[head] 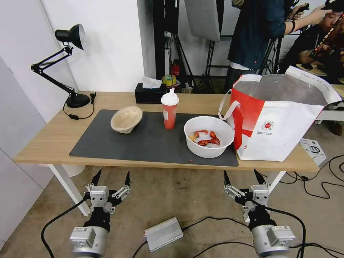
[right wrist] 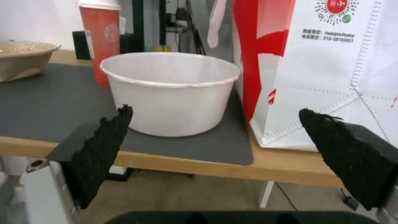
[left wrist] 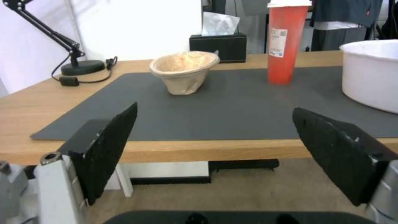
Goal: Pick up the trash from the table and place it into the takeout bag.
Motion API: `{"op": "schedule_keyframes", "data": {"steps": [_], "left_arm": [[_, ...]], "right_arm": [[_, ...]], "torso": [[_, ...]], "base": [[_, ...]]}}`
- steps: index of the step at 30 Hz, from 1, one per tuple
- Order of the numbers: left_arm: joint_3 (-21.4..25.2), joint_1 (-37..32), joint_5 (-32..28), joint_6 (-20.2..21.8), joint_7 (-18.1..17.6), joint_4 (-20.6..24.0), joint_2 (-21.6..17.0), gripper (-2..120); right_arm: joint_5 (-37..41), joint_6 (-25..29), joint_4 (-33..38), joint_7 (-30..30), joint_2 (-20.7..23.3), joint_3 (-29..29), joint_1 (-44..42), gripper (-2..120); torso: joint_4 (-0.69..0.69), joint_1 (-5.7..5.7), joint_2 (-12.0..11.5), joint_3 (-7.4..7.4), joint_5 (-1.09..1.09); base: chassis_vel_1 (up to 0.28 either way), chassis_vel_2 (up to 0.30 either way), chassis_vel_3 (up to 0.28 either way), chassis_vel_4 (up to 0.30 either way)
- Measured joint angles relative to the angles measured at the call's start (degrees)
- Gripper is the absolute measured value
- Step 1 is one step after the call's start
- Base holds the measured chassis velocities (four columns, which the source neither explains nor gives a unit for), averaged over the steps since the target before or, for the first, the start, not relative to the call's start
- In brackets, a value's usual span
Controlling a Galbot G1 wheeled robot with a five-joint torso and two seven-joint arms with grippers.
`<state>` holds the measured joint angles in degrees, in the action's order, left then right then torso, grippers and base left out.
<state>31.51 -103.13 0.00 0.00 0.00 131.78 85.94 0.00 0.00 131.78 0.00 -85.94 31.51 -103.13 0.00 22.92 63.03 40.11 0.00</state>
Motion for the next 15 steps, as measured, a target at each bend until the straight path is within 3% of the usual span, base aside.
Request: {"op": "schedule_keyframes", "data": {"steps": [15], "left_arm": [[0.0, 0.0, 0.0, 0.0, 0.0, 0.0, 0.0, 100]], "right_arm": [[0.0, 0.0, 0.0, 0.0, 0.0, 0.0, 0.0, 100]], "torso": [[0.00, 0.00, 0.0, 0.00, 0.00]], "base": [[0.000, 0.000, 0.000, 0.000]]}}
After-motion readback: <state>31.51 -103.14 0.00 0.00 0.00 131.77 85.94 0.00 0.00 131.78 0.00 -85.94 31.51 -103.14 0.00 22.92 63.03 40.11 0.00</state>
